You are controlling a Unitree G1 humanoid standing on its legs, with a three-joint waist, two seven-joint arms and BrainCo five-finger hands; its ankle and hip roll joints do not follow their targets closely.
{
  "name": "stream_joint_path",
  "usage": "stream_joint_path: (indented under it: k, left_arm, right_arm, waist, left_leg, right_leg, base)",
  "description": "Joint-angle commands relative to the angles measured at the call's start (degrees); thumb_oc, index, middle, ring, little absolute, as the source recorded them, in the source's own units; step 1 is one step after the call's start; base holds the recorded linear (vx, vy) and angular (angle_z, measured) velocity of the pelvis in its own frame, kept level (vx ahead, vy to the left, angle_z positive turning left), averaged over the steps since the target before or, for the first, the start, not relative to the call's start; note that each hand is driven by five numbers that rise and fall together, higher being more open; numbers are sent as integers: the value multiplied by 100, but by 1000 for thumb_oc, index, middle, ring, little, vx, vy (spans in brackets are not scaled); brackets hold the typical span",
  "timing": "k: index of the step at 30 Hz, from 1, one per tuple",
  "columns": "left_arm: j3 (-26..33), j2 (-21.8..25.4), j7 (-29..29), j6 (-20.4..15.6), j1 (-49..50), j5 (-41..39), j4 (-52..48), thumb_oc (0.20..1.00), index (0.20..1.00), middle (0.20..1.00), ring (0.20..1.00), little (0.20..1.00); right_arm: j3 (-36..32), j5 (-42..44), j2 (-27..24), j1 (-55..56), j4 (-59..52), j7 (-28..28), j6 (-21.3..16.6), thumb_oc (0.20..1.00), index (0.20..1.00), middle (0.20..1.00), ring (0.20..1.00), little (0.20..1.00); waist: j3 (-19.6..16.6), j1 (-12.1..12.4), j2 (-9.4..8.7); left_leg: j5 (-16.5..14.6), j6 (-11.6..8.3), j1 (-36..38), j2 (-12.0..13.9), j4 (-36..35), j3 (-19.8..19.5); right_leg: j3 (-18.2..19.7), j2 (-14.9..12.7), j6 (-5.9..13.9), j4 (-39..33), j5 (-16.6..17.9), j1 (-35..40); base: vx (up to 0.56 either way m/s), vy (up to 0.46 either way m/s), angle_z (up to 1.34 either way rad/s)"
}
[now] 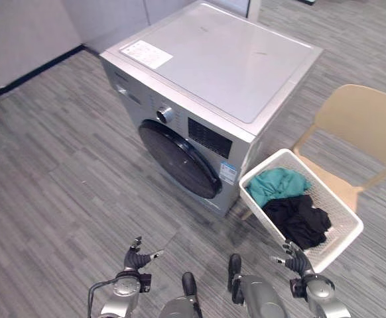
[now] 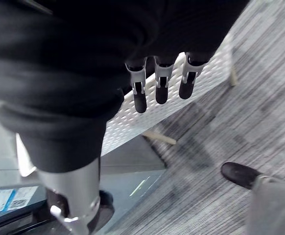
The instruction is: Grab the laundry basket,head to the washer,open it,put in the laundry and shut it.
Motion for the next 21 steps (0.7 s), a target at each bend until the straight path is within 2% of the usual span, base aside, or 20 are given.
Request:
stream_joint_path:
  k: [1,6,12,21]
  left_arm:
    - [50,200,-45,-238,-12,111,-223,1000,1000,1000,1000,1000]
    - [60,162,-128,-200,87,151,-101,1000,1000,1000,1000,1000]
    - [21,161,-117,-225,25,207,-62,1000,1000,1000,1000,1000]
    - [56,224,-144,-285,148,261,-180,1000,1000,1000,1000,1000]
  right_arm:
    - [-134,202,-243,-48,-289,-83,-230,1000,1000,1000,1000,1000]
    - [-142,136,-385,-110,-321,-98,-232,1000,1000,1000,1000,1000]
    - [-138,-290,-633,-334,17,-339,-196,1000,1000,1000,1000,1000]
    - [-324,-375,-974,-371,-288,-393,-296,1000,1000,1000,1000,1000]
  waist:
    - [-34,13,-189]
    - [-215,60,-154]
    - [-211,106,-106]
    - [-187,147,-49]
  left_leg:
    - [-527,-47,-92,-304,586,-260]
    - [-475,-131,29,-228,451,-258]
    - [-360,-187,5,-200,274,-277]
    - [-229,-244,89,-170,6,-282]
  right_leg:
    - [199,-204,420,-69,-293,138]
    - [53,-197,399,-522,-198,477]
    - [-85,-205,402,-796,-158,582]
    - [-192,-194,423,-997,-151,706]
  base:
    - [95,-61,70]
    - [117,-108,17]
    - [22,-69,1]
    - [7,-26,3]
